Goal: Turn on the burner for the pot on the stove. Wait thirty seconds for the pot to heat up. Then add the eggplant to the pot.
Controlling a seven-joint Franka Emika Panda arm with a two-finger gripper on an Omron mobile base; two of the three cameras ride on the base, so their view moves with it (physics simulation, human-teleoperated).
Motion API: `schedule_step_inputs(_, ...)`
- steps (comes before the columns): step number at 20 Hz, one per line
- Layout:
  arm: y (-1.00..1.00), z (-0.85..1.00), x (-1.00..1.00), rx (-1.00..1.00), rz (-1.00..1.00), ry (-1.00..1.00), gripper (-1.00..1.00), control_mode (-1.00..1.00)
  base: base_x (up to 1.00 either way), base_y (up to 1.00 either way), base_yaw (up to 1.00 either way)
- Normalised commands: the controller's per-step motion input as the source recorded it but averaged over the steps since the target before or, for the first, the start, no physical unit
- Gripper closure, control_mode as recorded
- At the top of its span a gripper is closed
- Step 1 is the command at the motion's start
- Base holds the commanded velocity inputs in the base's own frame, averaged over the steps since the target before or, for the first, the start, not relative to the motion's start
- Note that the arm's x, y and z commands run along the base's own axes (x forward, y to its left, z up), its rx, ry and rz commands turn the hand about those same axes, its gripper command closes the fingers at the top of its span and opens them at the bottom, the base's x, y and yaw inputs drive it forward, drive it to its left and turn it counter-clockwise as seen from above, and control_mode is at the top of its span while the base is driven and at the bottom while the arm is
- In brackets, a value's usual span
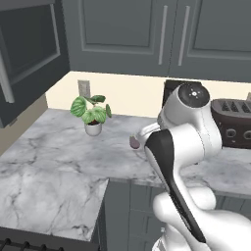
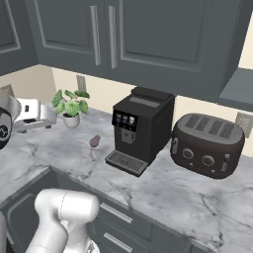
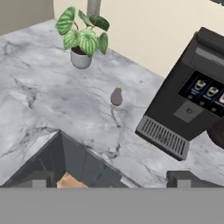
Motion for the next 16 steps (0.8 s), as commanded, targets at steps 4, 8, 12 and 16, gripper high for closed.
schedule_step_inputs(4,0.0,0.0,0.02,0.0,-0.01,0.0,-1.0,-1.0,0.0,0.0,0.0)
schedule_step_inputs(8,0.0,0.0,0.0,0.0,0.0,0.0,-1.0,-1.0,0.0,0.0,0.0)
schedule_step_inputs(12,0.0,-0.05,0.1,0.0,0.0,0.0,-1.0,-1.0,0.0,0.0,0.0)
schedule_step_inputs(16,0.0,-0.24,0.36,-0.01,0.0,0.0,-1.0,-1.0,0.0,0.0,0.0)
